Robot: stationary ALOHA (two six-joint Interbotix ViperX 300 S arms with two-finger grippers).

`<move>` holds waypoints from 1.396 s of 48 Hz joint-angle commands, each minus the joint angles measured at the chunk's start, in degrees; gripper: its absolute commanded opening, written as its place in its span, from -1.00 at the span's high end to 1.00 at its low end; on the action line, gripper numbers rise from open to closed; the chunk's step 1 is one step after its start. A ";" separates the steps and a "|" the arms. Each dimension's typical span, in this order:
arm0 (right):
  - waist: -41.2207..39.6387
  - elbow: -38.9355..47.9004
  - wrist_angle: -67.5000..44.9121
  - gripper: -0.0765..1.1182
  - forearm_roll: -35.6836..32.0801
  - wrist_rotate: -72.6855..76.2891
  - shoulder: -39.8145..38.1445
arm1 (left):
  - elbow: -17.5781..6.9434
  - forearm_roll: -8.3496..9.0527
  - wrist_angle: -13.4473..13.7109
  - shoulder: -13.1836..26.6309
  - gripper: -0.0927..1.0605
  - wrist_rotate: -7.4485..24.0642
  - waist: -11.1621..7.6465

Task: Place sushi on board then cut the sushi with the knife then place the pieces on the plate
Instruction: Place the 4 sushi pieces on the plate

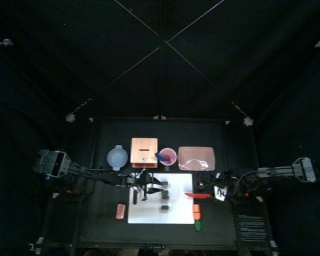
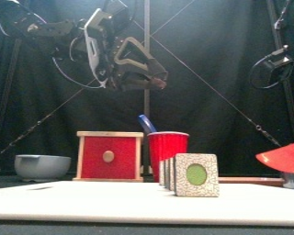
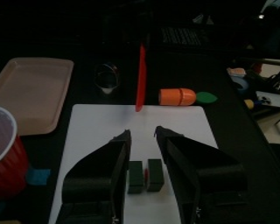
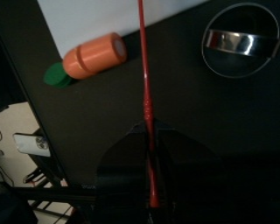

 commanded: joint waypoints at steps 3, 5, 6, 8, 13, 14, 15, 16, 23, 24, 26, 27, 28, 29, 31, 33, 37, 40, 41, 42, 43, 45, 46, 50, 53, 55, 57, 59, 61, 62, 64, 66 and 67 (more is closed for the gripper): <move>-2.64 0.09 -0.26 0.36 0.35 -0.18 0.00 | -0.44 0.97 -0.88 -1.14 -0.38 0.26 0.88; -3.43 0.09 -0.26 0.31 0.53 -0.18 0.00 | -0.35 1.23 -0.88 -0.97 -0.38 0.35 1.14; -3.69 0.09 -0.26 0.28 0.70 -0.18 0.00 | -0.35 1.41 -0.97 -0.97 -0.38 0.35 1.32; -4.22 0.18 -0.18 0.22 0.97 -0.18 0.00 | -0.35 1.67 -0.97 -0.88 -0.38 0.35 1.58; -4.66 0.35 0.09 0.01 1.49 -0.09 0.00 | -0.26 2.55 -0.97 -0.88 -0.38 0.35 2.20; -4.66 0.26 0.18 -0.05 1.49 -0.09 0.00 | -0.18 2.81 -0.97 -0.88 -0.38 0.35 2.29; -4.66 0.26 0.26 -0.09 1.49 -0.09 0.00 | -0.18 2.90 -0.97 -0.88 -0.38 0.35 2.37; -4.66 0.18 0.35 -0.13 1.49 -0.09 0.00 | -0.09 2.99 -0.97 -0.88 -0.38 0.35 2.37; -4.57 -0.44 2.46 -0.33 1.58 0.00 0.00 | 0.44 3.16 -0.97 -0.88 -0.38 0.35 2.37; -4.66 -0.62 2.81 -0.34 1.58 0.00 0.00 | 0.53 3.16 -0.97 -0.88 -0.38 0.35 2.37; -4.66 -0.97 3.78 -0.36 1.49 0.00 -0.09 | 0.79 3.16 -0.97 -0.97 -0.38 0.35 2.37; -4.66 -1.23 4.31 -0.36 1.23 0.00 -0.09 | 0.79 3.25 -0.97 -0.88 -0.38 0.35 2.46; -4.66 -1.49 4.83 -0.36 1.05 0.00 -0.18 | 0.88 3.25 -0.97 -0.88 -0.38 0.35 2.37; -4.66 -1.85 5.19 -0.36 0.79 -0.09 -0.18 | 0.88 3.25 -1.05 -0.97 -0.38 0.35 2.37; -4.75 -2.55 5.63 -0.36 0.18 -0.18 -0.18 | 0.97 3.43 -1.14 -1.05 -0.38 0.35 2.46; -4.83 -3.60 5.45 -0.36 -0.97 -0.18 -0.18 | 1.14 3.78 -1.41 -1.32 -0.38 0.44 2.55; -4.92 -5.80 2.11 -0.36 -4.22 -0.09 0.18 | 1.85 4.13 -2.02 -1.76 -0.38 0.26 2.72; -4.92 -7.12 -2.20 -0.37 -6.59 -0.09 0.88 | 2.81 3.69 -2.02 -2.64 -0.38 0.09 2.81; -4.92 -7.56 -3.69 -0.37 -7.29 -0.09 1.32 | 3.08 3.52 -2.02 -2.90 -0.38 0.09 2.81; -4.92 -8.00 -5.36 -0.37 -8.09 -0.18 1.76 | 3.34 3.34 -2.02 -3.25 -0.38 0.09 2.81; -4.83 -8.35 -7.03 -0.37 -8.88 -0.09 2.29 | 3.69 3.16 -2.02 -3.52 -0.38 0.09 2.72; -4.66 -9.05 -10.37 -0.38 -10.37 -0.18 3.43 | 4.39 2.90 -2.02 -4.13 -0.38 0.09 2.72; -4.57 -9.40 -12.04 -0.38 -11.16 -0.18 4.13 | 4.75 2.72 -2.02 -4.39 -0.38 0.09 2.81; -4.39 -10.55 -20.04 -0.40 -14.94 -0.18 8.17 | 6.33 2.29 -2.02 -5.71 -0.38 0.18 2.81; -4.22 -11.43 -24.87 -0.42 -17.14 -0.26 11.25 | 7.56 2.20 -2.02 -6.59 -0.38 0.18 2.81; -4.13 -12.22 -27.42 -0.44 -18.46 -0.26 13.36 | 8.26 2.20 -2.02 -7.21 -0.38 0.18 2.99; -4.13 -13.18 -29.62 -0.46 -19.69 -0.26 15.47 | 8.88 2.29 -2.02 -7.73 -0.38 0.18 2.99; -4.04 -14.24 -31.20 -0.47 -20.30 -0.26 17.49 | 9.49 2.20 -2.02 -8.26 -0.38 0.09 3.08; -4.04 -15.29 -32.43 -0.50 -21.09 -0.26 19.51 | 9.93 2.20 -2.02 -8.79 -0.38 0.09 3.08; -4.04 -15.82 -33.05 -0.50 -21.27 -0.26 20.57 | 10.20 2.20 -2.02 -9.05 -0.38 0.09 3.16; -3.87 -16.88 -34.19 -0.52 -21.71 -0.35 22.41 | 10.46 2.11 -2.02 -9.40 -0.38 0.00 3.25; -3.69 -17.84 -35.07 -0.53 -21.97 -0.35 24.35 | 10.72 1.85 -2.02 -9.58 -0.38 0.09 3.34; -3.60 -18.37 -35.42 -0.53 -22.15 -0.35 25.22 | 10.81 1.76 -2.02 -9.58 -0.38 0.09 3.34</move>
